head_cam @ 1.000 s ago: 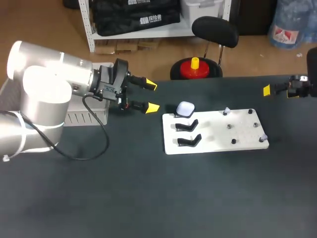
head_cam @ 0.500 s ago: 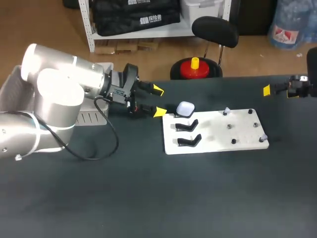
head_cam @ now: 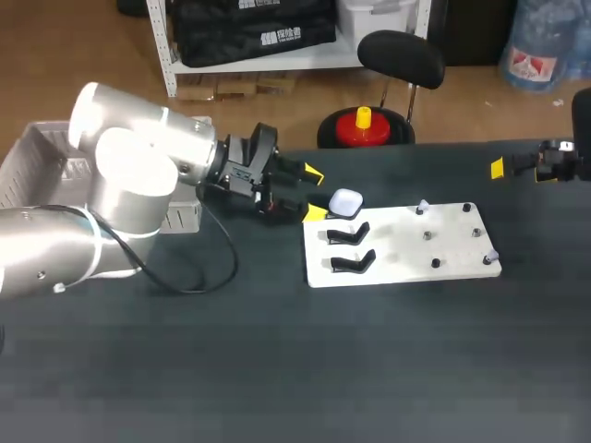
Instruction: Pick up each earbud case from the left stands, insert the matching earbuds, close the lid, and place the case in the box.
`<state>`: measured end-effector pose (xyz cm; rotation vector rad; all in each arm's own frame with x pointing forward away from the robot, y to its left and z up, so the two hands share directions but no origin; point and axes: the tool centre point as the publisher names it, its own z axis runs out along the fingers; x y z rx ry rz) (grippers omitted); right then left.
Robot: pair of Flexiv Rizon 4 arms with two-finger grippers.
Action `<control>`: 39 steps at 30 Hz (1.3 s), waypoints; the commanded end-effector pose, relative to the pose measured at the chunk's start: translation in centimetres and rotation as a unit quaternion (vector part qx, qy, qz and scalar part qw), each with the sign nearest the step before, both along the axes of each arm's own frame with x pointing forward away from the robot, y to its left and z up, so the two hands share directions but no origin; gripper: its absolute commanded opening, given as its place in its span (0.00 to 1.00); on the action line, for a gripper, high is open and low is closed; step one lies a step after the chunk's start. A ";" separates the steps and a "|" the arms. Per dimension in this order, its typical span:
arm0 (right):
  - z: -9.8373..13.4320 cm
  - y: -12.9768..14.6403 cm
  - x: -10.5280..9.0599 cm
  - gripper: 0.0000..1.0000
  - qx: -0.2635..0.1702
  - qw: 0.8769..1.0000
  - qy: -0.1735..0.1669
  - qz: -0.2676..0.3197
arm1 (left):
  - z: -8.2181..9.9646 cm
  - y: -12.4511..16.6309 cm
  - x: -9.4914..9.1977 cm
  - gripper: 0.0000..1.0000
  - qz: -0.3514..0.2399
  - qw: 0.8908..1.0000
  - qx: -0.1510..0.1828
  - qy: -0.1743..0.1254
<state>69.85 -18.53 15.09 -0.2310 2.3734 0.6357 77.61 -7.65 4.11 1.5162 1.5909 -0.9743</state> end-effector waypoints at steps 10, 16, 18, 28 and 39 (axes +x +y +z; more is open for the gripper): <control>0.0 0.0 0.1 1.00 0.000 1.000 0.000 0.000 | -1.5 -2.1 0.9 1.00 -0.010 1.000 -0.008 0.003; 0.0 0.0 0.1 1.00 0.000 1.000 0.000 0.000 | -1.8 -2.5 1.0 1.00 -0.004 1.000 -0.014 0.001; 0.0 0.0 0.1 1.00 0.000 1.000 0.000 0.000 | -1.9 -2.6 1.0 0.98 -0.004 1.000 -0.015 0.002; 0.0 0.0 0.1 1.00 0.000 1.000 0.000 0.000 | -2.3 -3.0 1.2 0.83 -0.004 1.000 -0.020 0.005; 0.0 0.0 0.1 1.00 0.000 1.000 0.000 0.000 | -2.5 -3.8 0.8 0.82 -0.024 0.999 -0.020 0.012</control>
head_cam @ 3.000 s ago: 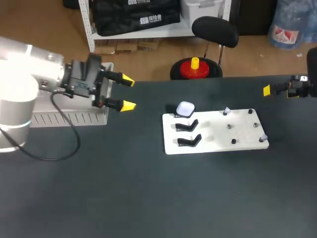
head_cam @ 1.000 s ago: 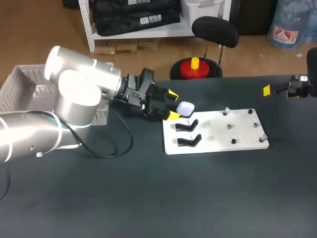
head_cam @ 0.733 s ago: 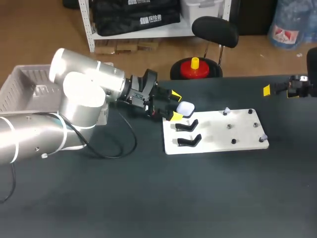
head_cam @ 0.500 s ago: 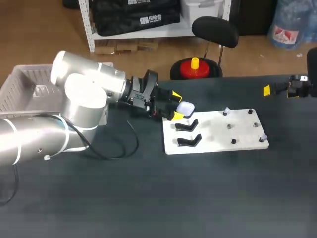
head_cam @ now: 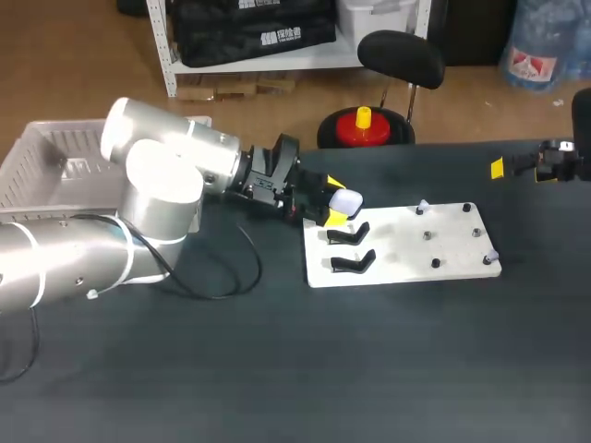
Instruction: Pick up each earbud case from the left stands, insert the matching earbuds, close the lid, and place the case in the box.
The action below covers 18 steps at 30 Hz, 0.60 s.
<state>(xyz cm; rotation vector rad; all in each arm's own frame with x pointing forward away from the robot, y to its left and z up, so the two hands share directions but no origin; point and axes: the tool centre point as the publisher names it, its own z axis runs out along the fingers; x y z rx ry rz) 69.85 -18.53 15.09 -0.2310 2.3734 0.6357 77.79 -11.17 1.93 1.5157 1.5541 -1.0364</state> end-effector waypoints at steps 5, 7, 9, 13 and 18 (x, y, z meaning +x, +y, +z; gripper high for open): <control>0.0 0.0 0.1 1.00 0.000 1.000 0.000 0.000 | -0.5 -0.5 0.6 0.80 -0.010 1.000 -0.001 0.006; 0.0 0.0 0.1 1.00 0.000 1.000 0.000 0.000 | -0.5 -0.6 0.6 0.80 -0.011 1.000 -0.001 0.007; 0.0 0.0 0.1 1.00 0.000 1.000 0.000 0.000 | -0.6 -0.7 0.5 0.78 -0.011 1.000 -0.001 0.008; 0.0 0.0 0.1 1.00 0.000 1.000 0.000 0.000 | -0.6 -0.9 0.4 0.73 -0.014 1.000 0.000 0.010; 0.0 0.0 0.1 1.00 0.000 1.000 0.000 0.000 | -0.7 -1.0 0.3 0.75 -0.015 1.000 0.000 0.012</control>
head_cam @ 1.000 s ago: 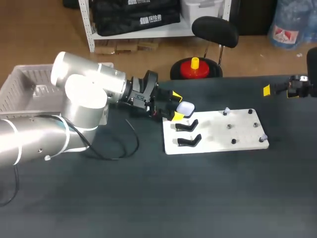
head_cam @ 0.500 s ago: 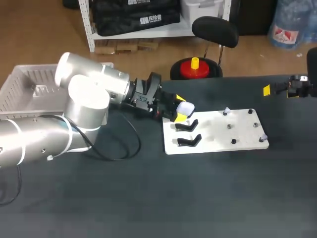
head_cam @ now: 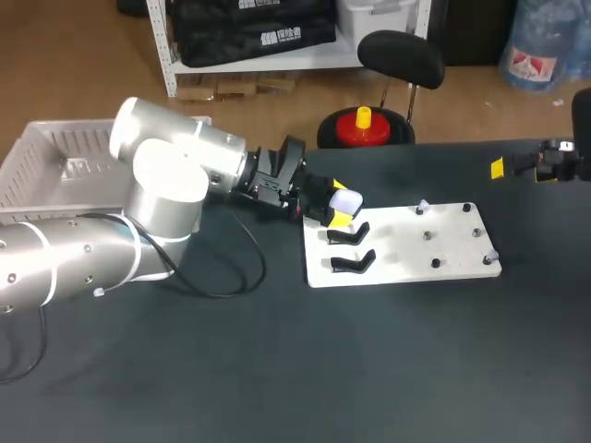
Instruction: Pick up each earbud case from the left stands, insert the matching earbuds, close the lid, and place the case in the box.
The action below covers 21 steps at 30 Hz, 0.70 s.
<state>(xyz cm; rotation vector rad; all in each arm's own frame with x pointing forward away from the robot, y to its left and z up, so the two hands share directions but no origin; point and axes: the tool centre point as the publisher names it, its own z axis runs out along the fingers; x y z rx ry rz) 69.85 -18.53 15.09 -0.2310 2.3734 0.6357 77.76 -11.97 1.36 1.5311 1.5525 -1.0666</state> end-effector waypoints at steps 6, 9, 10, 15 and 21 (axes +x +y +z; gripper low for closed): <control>0.0 0.0 0.1 1.00 0.000 1.000 0.000 0.000 | -0.1 -0.2 0.2 0.70 -0.005 1.000 0.002 0.003; 0.0 0.0 0.1 1.00 0.000 1.000 0.000 0.000 | -0.1 -0.2 0.2 0.64 -0.004 1.000 0.001 0.003; 0.0 0.0 0.1 1.00 0.000 1.000 0.000 0.000 | -0.1 -0.2 0.2 0.63 -0.004 1.000 0.001 0.002; 0.0 0.0 0.1 1.00 0.000 1.000 0.000 0.000 | -0.1 -0.2 0.2 0.59 -0.004 1.000 0.000 0.003; 0.0 0.0 0.1 1.00 0.000 1.000 0.000 0.000 | -0.3 -0.1 0.3 0.49 -0.003 1.000 0.000 0.005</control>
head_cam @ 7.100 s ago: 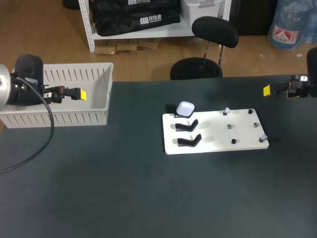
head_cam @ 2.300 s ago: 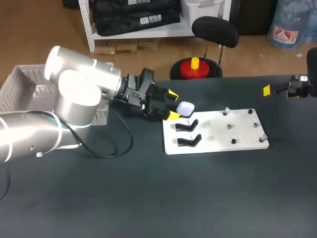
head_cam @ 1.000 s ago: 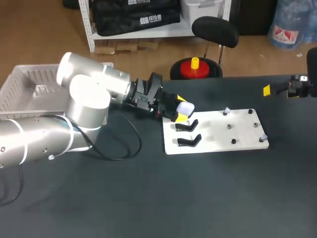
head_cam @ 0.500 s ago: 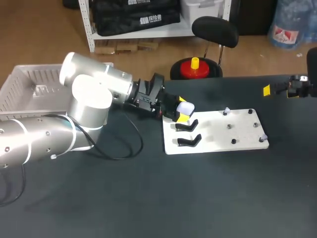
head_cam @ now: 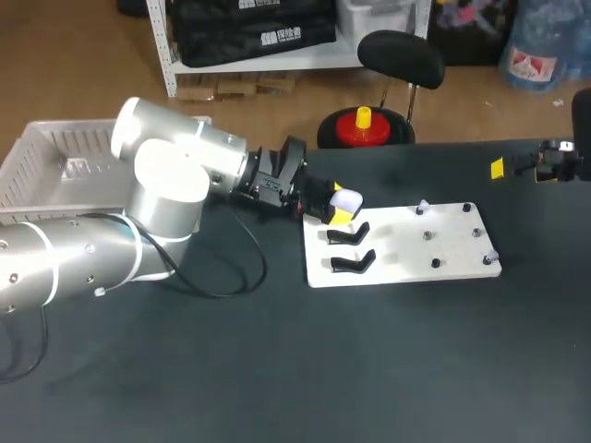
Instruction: Pick up each earbud case from the left stands, insert the matching earbuds, close the lid, and place the case in the box.
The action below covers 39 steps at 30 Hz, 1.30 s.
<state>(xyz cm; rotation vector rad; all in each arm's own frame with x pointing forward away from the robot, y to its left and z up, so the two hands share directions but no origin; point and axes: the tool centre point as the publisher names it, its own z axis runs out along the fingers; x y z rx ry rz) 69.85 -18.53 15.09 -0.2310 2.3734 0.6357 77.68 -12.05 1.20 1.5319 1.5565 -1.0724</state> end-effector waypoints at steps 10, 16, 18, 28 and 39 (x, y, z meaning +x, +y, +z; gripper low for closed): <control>0.0 0.0 0.1 1.00 0.000 1.000 0.000 0.000 | -0.3 0.1 0.5 0.38 -0.003 1.000 0.000 0.004; 0.0 0.0 0.1 1.00 0.000 1.000 0.000 0.000 | -0.2 0.1 0.4 0.00 -0.006 1.000 -0.003 0.006; 0.0 0.0 0.1 1.00 0.000 1.000 0.000 0.000 | -0.1 0.1 0.3 0.00 -0.007 1.000 -0.002 0.005; 0.0 0.0 0.1 1.00 0.000 1.000 0.000 0.000 | 0.8 0.6 0.4 0.00 0.003 1.000 -0.003 -0.010; 0.0 0.0 0.1 1.00 0.000 1.000 0.000 0.000 | 3.7 1.9 0.3 0.00 0.019 1.000 -0.008 -0.022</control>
